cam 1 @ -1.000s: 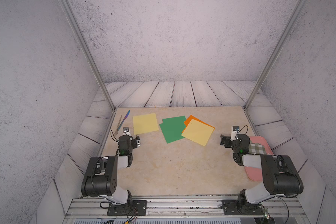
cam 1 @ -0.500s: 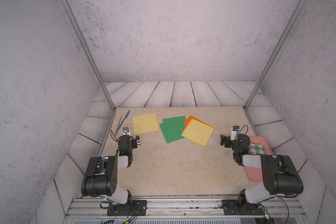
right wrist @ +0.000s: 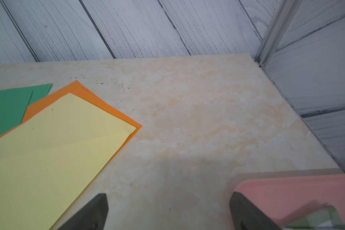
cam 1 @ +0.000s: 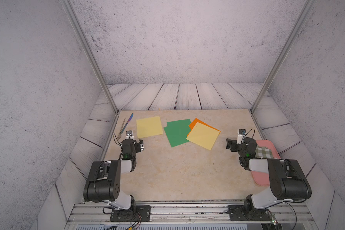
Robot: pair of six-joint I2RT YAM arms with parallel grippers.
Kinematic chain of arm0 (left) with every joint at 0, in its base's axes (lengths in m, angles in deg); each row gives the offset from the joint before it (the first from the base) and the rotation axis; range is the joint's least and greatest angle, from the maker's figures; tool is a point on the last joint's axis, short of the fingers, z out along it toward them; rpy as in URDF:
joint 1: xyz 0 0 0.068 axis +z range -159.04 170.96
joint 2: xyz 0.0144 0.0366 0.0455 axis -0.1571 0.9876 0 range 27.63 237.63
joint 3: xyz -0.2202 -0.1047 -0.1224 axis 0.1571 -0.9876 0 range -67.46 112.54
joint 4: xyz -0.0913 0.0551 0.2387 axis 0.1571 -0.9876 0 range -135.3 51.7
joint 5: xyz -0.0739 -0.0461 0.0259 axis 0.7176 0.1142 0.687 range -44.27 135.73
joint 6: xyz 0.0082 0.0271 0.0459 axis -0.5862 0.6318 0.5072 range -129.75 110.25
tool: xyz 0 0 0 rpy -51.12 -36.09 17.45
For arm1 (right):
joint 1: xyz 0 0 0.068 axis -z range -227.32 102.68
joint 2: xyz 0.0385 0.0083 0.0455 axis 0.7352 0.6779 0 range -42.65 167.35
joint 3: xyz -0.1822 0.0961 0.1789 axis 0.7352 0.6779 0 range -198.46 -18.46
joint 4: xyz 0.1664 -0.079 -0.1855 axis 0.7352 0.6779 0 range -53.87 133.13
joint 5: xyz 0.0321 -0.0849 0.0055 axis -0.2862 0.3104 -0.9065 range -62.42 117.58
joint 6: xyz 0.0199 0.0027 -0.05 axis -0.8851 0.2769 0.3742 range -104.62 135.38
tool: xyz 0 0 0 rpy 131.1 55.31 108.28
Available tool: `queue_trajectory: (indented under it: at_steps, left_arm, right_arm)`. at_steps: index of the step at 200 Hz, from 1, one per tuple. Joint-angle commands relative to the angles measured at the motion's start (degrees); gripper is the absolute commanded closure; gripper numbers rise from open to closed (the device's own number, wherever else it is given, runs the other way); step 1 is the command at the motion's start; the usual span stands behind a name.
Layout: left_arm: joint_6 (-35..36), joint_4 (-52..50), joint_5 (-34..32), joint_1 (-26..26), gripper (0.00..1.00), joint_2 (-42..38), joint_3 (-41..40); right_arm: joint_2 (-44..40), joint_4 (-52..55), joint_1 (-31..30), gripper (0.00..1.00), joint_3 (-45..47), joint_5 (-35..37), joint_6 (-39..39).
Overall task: Sort the scattered colored papers by color
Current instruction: Move the colored paper at the center of the board.
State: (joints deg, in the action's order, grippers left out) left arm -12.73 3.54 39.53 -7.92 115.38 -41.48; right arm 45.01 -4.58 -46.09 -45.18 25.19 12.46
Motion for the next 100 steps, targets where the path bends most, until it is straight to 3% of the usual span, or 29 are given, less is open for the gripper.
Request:
queue_trajectory:
  at_steps: [1, 52, 77, 100]
  left_arm:
    - [-0.2, 0.3, -0.3, -0.3, 0.04, -0.6, -0.5]
    - [-0.1, 0.5, -0.4, -0.5, 0.04, -0.6, -0.6]
    - [0.7, 0.1, 0.2, -0.6, 0.04, -1.3, 0.8]
    - [1.1, -19.8, 1.1, -0.7, 0.05, -5.3, 9.9]
  right_arm:
    - [0.5, -0.2, -0.2, 0.01, 0.0, 0.9, 0.4]
    - [0.3, -0.2, -0.3, 0.01, -0.2, 1.7, 0.1]
    - [-3.1, 16.9, -0.2, 0.01, -8.5, 4.9, -1.5]
    - [-5.9, 22.5, -0.3, 0.01, -11.4, 4.3, -1.2]
